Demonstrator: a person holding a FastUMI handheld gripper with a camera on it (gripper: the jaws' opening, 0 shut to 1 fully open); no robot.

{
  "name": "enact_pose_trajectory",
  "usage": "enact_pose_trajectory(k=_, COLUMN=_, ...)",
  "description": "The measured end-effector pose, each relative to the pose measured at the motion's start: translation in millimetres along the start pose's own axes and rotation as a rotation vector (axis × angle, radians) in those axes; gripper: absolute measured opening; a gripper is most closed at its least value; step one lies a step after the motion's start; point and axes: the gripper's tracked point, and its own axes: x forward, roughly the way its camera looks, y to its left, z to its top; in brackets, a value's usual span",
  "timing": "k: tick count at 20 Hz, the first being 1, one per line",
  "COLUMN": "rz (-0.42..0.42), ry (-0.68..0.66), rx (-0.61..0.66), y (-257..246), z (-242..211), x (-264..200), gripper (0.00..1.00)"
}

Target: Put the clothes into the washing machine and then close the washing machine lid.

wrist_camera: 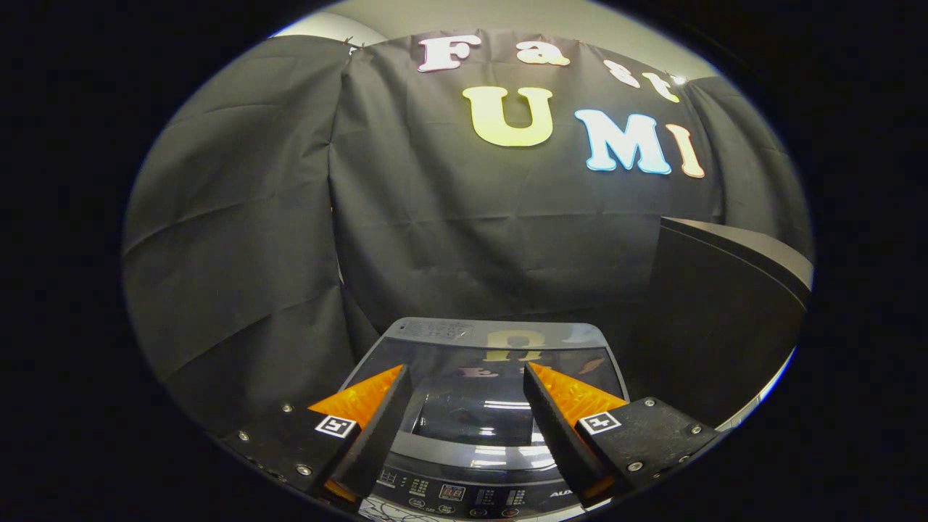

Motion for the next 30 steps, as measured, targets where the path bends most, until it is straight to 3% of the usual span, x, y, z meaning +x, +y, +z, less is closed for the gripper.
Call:
enact_pose_trajectory(k=7, rz=0.039, ry=-0.121, rx=-0.025, y=-15.7, z=58.6, x=-63.3, gripper=0.95)
enact_pose_trajectory(k=26, rz=-0.093, ry=-0.281, rx=0.015, y=-222.8, z=122.3, x=-232.9, gripper=0.95)
enact_pose_trajectory(k=30, rz=-0.128, ry=-0.3, rx=0.02, y=-258.0, z=115.3, x=-260.6, gripper=0.95)
